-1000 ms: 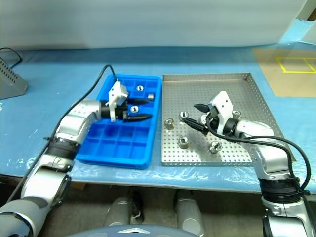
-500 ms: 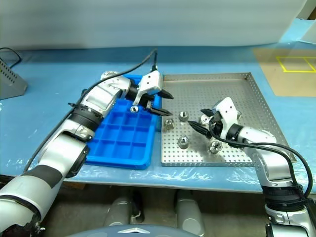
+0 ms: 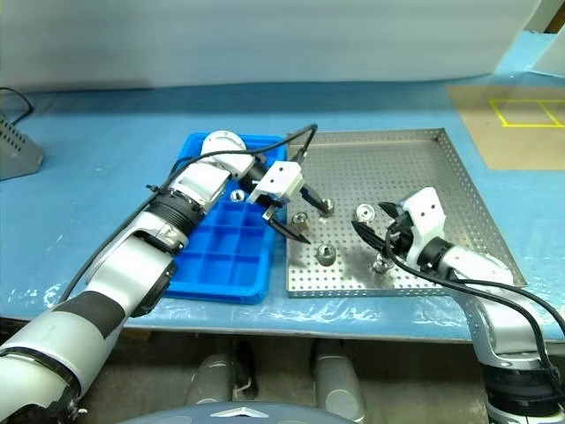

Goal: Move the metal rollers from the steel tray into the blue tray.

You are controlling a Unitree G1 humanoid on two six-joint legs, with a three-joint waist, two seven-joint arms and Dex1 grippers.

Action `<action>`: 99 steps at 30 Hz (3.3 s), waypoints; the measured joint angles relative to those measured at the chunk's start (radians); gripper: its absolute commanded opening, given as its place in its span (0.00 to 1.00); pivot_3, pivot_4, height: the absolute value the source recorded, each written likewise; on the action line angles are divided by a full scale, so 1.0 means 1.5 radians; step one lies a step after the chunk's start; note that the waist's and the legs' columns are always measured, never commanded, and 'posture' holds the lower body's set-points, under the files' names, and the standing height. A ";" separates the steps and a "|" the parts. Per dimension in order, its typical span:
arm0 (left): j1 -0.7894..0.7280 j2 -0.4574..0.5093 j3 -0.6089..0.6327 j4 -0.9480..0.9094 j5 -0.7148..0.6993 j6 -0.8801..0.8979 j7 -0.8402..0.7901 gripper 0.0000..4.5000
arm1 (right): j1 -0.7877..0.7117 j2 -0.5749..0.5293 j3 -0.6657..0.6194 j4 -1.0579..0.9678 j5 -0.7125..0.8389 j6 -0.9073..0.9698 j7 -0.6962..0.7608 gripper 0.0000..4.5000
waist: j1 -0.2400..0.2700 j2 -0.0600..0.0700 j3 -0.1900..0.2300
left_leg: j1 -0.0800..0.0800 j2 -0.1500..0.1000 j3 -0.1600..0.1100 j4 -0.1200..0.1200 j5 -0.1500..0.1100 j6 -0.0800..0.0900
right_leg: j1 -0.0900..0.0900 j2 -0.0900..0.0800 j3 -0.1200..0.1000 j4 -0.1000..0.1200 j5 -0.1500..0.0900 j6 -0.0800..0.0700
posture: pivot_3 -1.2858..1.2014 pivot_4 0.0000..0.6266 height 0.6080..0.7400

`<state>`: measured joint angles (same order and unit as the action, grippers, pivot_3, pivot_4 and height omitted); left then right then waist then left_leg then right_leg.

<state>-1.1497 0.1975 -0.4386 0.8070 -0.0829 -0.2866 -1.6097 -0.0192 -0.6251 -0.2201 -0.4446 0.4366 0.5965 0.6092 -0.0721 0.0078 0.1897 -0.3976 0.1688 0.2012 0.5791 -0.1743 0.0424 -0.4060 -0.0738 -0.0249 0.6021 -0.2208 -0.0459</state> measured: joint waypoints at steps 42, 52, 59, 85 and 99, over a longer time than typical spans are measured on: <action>0.038 -0.092 -0.023 0.182 0.226 -0.092 0.167 0.39 | 0.132 -0.072 -0.021 -0.155 0.078 0.083 0.003 0.83 | -0.077 0.004 -0.004 | -0.002 -0.004 -0.002 0.002 -0.004 0.007 | 0.007 -0.003 -0.002 -0.012 0.002 0.006 | 0.25 0.24 1.00; 0.044 -0.079 0.007 0.145 0.213 -0.083 0.239 0.38 | 0.098 -0.072 -0.001 -0.142 0.076 0.083 0.007 0.83 | -0.090 0.004 -0.003 | -0.005 -0.004 -0.003 0.003 -0.005 0.008 | 0.005 -0.003 -0.003 -0.012 0.002 0.006 | 0.27 0.24 1.00; 0.046 -0.004 0.083 -0.075 0.128 -0.003 0.242 0.38 | 0.007 -0.076 0.040 -0.090 0.073 0.075 0.042 0.83 | -0.087 0.003 -0.003 | -0.005 -0.004 -0.003 0.002 -0.005 0.008 | 0.004 -0.003 -0.003 -0.011 0.002 0.005 | 0.31 0.24 1.00; 0.432 0.349 0.343 -0.409 -0.034 0.317 0.414 0.38 | -0.451 0.148 0.336 0.339 -0.051 -0.117 0.301 0.83 | 0.095 0.002 -0.002 | -0.003 0.002 0.000 -0.001 0.001 -0.005 | -0.004 -0.001 -0.002 0.005 0.000 0.000 | 0.51 0.24 1.00; 0.507 0.346 0.286 -0.452 -0.046 0.327 0.390 0.38 | -0.430 0.153 0.338 0.319 -0.055 -0.093 0.310 0.83 | 0.093 0.001 -0.002 | -0.002 0.002 0.000 -0.001 0.004 -0.009 | -0.007 -0.001 -0.001 0.010 0.000 0.000 | 0.49 0.24 1.00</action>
<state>-0.3890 0.7167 -0.0100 0.1293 -0.1515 0.2037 -1.0247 -0.6647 -0.3957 0.2877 0.0344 0.3537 0.4571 1.0745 0.0679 0.0086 0.1864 -0.4005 0.1724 0.2012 0.5773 -0.1686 0.0287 -0.4167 -0.0752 -0.0261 0.6166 -0.2209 -0.0463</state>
